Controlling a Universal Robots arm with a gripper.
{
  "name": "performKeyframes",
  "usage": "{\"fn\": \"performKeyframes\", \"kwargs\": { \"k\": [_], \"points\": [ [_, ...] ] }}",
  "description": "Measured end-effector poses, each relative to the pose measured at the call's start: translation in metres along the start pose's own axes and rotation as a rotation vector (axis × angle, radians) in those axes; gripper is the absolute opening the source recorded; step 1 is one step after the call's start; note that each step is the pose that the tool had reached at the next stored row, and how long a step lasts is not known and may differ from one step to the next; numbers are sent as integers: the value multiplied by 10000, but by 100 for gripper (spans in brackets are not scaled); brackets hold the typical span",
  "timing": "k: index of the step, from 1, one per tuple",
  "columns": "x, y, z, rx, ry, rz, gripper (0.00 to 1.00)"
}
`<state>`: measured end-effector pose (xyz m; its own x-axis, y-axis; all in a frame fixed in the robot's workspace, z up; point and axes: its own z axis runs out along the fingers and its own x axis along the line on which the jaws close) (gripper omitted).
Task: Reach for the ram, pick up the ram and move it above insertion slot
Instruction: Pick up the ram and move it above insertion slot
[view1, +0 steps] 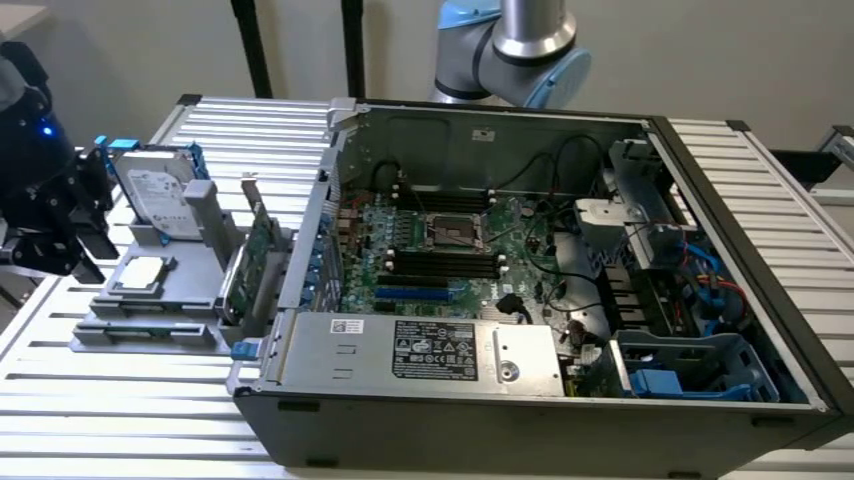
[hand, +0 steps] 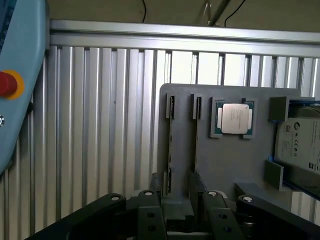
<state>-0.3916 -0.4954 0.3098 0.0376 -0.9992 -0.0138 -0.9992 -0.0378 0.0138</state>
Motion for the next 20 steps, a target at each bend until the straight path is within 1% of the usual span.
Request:
{"fn": "performKeyframes", "kwargs": {
  "k": [10, 20],
  "points": [
    [20, 12, 182, -6, -1, -421, 36],
    [24, 10, 365, -7, 0, -457, 36]
  ]
}}
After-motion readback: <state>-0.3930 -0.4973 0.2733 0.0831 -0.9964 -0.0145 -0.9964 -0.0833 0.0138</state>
